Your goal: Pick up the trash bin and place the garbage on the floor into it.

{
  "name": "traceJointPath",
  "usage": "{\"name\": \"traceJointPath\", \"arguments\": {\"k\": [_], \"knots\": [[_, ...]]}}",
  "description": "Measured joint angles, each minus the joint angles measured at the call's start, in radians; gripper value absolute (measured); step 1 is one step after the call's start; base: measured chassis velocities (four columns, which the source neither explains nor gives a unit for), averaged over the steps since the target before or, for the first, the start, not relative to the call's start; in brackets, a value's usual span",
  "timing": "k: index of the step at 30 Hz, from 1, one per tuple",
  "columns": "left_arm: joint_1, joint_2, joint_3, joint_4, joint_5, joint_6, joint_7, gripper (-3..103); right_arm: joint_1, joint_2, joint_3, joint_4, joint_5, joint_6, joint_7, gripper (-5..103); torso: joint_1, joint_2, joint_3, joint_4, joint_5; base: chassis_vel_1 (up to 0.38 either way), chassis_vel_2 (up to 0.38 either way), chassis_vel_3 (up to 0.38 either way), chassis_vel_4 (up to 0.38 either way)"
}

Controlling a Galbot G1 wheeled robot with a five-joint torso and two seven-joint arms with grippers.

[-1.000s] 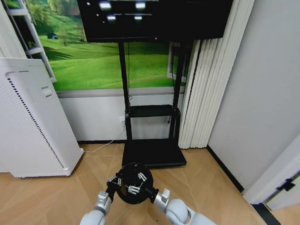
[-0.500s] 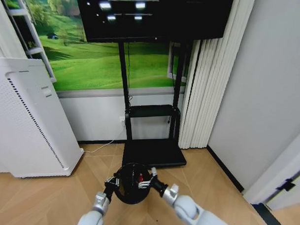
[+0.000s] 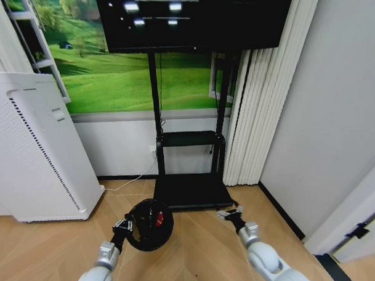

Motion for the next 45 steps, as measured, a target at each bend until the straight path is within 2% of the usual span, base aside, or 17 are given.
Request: {"name": "traceJointPath", "arguments": {"k": [2,3,5,14,18,21,26,33,45], "knots": [[0.003,-0.007,-0.004,-0.006,0.000,0.000,-0.001,3,-0.008,0.002,0.026,0.007,0.015,-0.027,0.016,100,0.000,0.000,0.000,-0.0002,-0.0002,0.000,0.000,0.000,0.000],[0.005,-0.018,-0.007,-0.011,0.000,-0.005,-0.002,3,-0.024,0.009,0.063,0.020,0.036,-0.069,0.055,100,0.000,0.000,0.000,-0.0001,-0.0003,0.000,0.000,0.000,0.000],[0.006,-0.031,-0.010,-0.011,0.001,-0.012,-0.002,3,-0.043,0.019,0.100,0.030,0.045,-0.108,0.088,100,0.000,0.000,0.000,-0.0001,-0.0002,0.000,0.000,0.000,0.000],[0.006,-0.044,-0.012,-0.012,0.004,-0.018,-0.003,3,-0.072,0.032,0.140,0.037,0.043,-0.129,0.096,100,0.000,0.000,0.000,0.0001,-0.0003,0.000,0.000,0.000,0.000],[0.011,-0.048,-0.014,-0.027,0.007,-0.019,-0.005,3,-0.148,0.050,0.233,0.071,0.029,-0.156,0.075,100,0.000,0.000,0.000,-0.0005,-0.0003,0.000,0.000,0.000,0.000],[0.020,-0.046,-0.028,-0.046,0.001,-0.019,-0.008,3,-0.193,0.055,0.292,0.110,0.026,-0.156,0.040,100,0.000,0.000,0.000,-0.0002,-0.0002,0.000,0.000,0.000,0.000],[0.038,-0.051,-0.057,-0.068,-0.015,-0.018,-0.013,3,-0.229,0.050,0.332,0.165,0.039,-0.146,0.013,100,0.000,0.000,0.000,0.0001,-0.0003,0.000,0.000,0.000,0.000],[0.062,-0.066,-0.096,-0.085,-0.028,-0.026,-0.015,3,-0.246,0.048,0.329,0.167,0.051,-0.056,-0.109,100,0.000,0.000,0.000,0.0000,-0.0003,0.000,0.000,0.000,0.000],[0.057,-0.067,-0.096,-0.085,-0.028,-0.028,-0.015,3,-0.242,0.051,0.322,0.160,0.051,-0.052,-0.115,100,0.000,0.000,0.000,-0.0001,-0.0003,0.000,0.000,0.000,0.000]]}}
